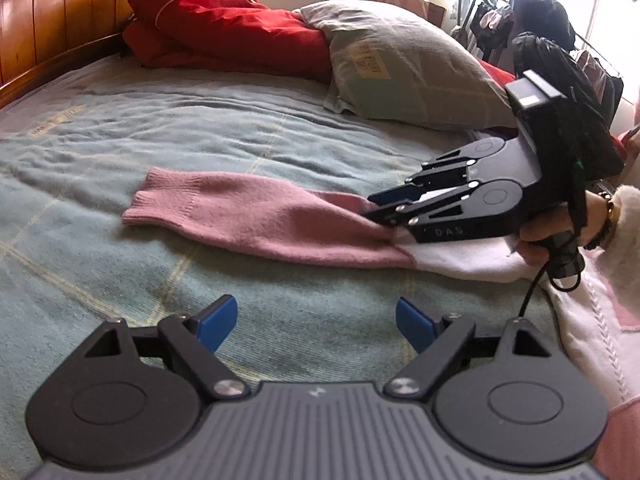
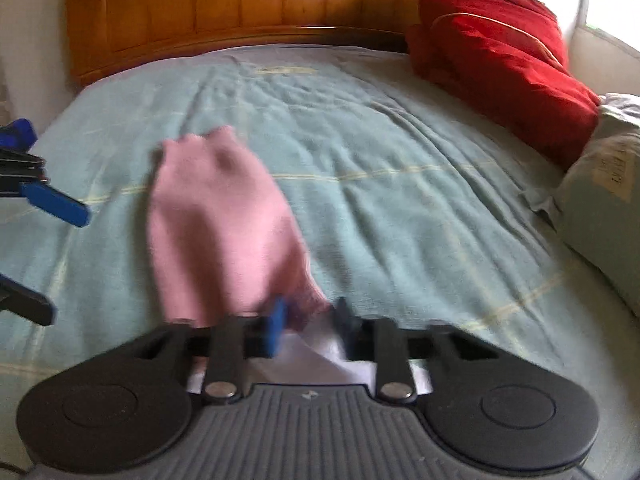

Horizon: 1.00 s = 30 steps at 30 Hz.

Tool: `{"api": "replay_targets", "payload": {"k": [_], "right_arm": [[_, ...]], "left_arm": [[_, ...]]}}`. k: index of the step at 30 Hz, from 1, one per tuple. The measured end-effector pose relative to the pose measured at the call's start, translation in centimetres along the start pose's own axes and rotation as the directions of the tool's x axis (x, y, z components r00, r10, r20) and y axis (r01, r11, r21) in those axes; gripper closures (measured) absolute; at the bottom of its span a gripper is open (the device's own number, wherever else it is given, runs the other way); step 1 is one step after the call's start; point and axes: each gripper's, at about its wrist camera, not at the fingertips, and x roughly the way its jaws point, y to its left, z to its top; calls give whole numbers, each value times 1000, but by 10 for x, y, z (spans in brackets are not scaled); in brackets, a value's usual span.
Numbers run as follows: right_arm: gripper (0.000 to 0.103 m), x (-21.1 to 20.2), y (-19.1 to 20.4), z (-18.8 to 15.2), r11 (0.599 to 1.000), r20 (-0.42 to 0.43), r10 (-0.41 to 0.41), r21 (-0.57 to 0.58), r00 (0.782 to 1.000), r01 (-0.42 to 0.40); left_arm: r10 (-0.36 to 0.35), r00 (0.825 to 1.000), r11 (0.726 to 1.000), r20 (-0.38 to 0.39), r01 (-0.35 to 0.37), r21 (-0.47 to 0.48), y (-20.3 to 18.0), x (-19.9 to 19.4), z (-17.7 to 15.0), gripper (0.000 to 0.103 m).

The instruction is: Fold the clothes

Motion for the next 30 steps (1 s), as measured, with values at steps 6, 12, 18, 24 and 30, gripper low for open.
{"api": "replay_targets", "payload": {"k": [6,12,18,24,30], "right_arm": [[86,8,-14,11,987,44,-137,95,990,133],[68,-56,-51,-1,975,77,-175,153,982,161],[55,-121,-119,-59,915,-39,-309,260,950,308],[55,-131,-135,-108,882,-119,-320,325,940,342],[51,-143,-99,-105,855,-91,-259,442,962,272]], "left_arm": [[-1,1000,1000,-13,1,-5,-4,3,-3,16],[-12,1000,1000,0,12,-1,-3,-1,-5,15],[-28,1000,1000,-5,28,-4,-6,6,-3,15],[-58,998,998,4,58,18,-22,12,13,15],[-57,998,997,37,55,54,-34,39,47,14]]}}
